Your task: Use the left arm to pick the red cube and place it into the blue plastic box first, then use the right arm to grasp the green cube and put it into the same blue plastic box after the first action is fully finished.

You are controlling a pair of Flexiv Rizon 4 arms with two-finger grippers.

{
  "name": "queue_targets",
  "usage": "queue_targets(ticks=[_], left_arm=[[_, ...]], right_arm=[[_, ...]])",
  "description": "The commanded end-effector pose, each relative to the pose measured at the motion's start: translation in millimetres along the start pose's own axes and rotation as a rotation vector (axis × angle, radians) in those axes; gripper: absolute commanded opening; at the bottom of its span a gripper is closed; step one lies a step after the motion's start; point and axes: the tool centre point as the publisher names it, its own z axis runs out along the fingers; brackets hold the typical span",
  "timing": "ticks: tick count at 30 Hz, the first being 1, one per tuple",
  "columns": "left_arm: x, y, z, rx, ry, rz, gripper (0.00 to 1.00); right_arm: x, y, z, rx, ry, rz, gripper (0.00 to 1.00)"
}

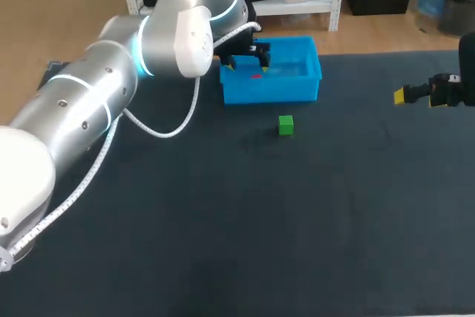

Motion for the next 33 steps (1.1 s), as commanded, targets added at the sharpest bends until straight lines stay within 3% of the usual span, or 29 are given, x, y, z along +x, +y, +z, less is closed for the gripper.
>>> queue_targets(ticks=[1, 13, 27, 33], left_arm=[[-9.4, -3.1, -3.2, -0.001, 0.159, 0.014, 1.0], [-3.9, -9.7, -44.7, 0.028, 0.095, 0.026, 1.0], [20.7, -9.3, -115.3, 0.045, 0.011, 0.036, 1.0], [33.3, -5.3, -133.2, 0.054, -0.013, 0.037, 1.0]], right_arm=[[-0.1, -0.5, -0.1, -0.001, 0.001, -0.001, 1.0], [-0.1, -0.5, -0.1, -0.001, 0.001, -0.001, 1.0], [-0.1, -0.5, -0.1, -0.001, 0.001, -0.001, 1.0], [-0.1, -0.5, -0.1, -0.001, 0.001, -0.001, 1.0]])
